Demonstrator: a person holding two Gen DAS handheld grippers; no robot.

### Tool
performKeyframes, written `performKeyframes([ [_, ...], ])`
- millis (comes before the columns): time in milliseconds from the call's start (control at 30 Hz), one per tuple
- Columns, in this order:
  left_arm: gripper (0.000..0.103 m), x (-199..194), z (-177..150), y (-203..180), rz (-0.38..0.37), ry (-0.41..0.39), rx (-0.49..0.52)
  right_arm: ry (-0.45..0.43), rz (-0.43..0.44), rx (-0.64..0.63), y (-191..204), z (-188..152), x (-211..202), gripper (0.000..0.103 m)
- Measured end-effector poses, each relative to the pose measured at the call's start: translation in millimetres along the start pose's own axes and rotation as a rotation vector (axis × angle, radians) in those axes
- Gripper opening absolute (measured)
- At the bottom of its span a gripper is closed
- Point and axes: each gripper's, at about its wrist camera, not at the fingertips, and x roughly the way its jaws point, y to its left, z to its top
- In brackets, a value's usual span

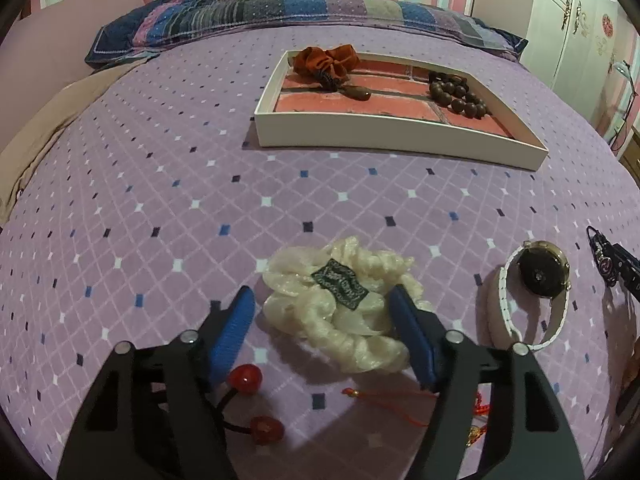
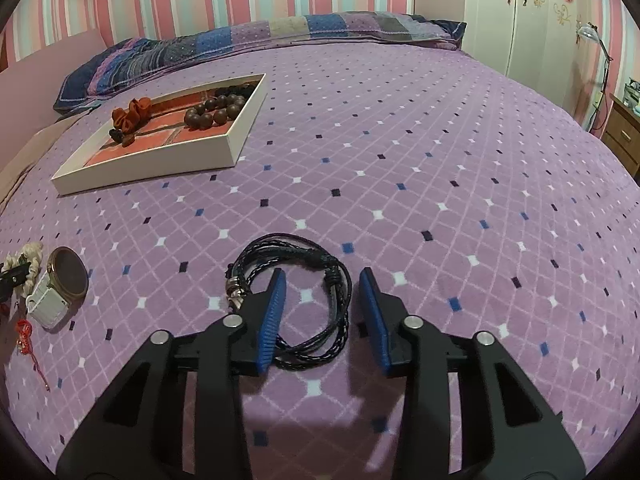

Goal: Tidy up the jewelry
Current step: 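Grasp the cream scrunchie with the left tool while the right tool grasps the black leather bracelet, then carry both held items over the white tray and lower them in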

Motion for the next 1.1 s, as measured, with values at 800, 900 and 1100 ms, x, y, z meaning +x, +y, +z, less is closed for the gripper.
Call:
performKeyframes([
  [800, 0.013, -32.0, 63.8, -2.6, -0.083, -0.087, -0.011, -0.127, 0.075, -0.05, 38.8, 58.7, -18.7, 0.01],
  [900, 0.013, -29.8, 85.6, -4.6, -0.092, -0.093, -0.006, -0.15, 0.097, -0.05, 49.8, 88.1, -15.0, 0.01],
  [1100, 0.013, -6.6, 144.5, -13.5, -0.098, -0.09, 0.01, -0.147, 0.135, -0.026, 68.4, 145.4, 19.6, 0.01],
])
